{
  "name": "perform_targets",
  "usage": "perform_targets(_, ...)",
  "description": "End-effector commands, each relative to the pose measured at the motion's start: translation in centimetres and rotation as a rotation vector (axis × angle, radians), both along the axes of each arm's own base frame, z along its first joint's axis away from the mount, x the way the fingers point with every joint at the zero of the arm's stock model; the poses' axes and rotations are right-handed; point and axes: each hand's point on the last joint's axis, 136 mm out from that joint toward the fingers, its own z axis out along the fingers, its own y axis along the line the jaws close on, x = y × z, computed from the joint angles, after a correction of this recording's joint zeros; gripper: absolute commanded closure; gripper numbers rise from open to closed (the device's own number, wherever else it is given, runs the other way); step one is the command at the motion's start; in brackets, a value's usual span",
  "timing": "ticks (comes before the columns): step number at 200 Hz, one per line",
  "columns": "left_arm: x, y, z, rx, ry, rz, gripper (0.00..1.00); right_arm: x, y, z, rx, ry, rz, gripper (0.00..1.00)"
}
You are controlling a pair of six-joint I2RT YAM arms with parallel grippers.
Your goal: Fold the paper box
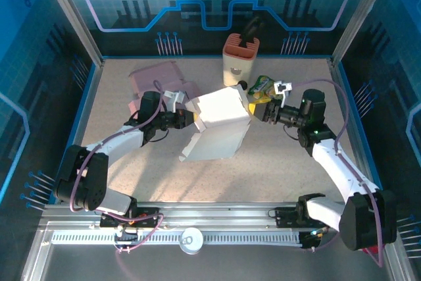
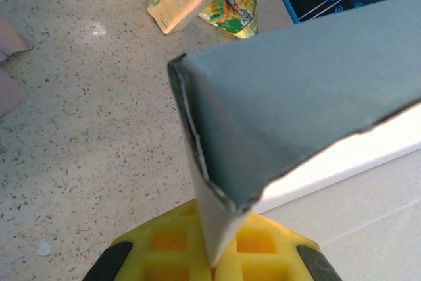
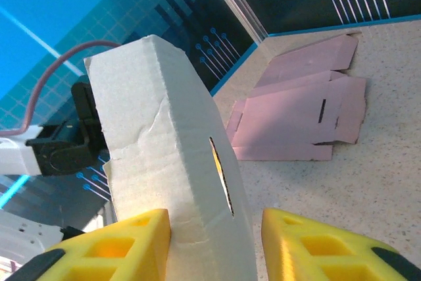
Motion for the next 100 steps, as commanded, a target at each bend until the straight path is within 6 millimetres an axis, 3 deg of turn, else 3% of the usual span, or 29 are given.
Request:
perform_targets(1,-0.22,-0.79,1.31,-0.017,-0.013,-0.038,1.00,-0.07,0.43,0.51,-0.081,-0.050,-0.016,0.59)
perform_targets(100,-0.75,-1.12,1.85,0.002,-0.028,-0.049,1.00,0.47,0.43,-0.01,-0.273,-0.115,-0.098,0.57)
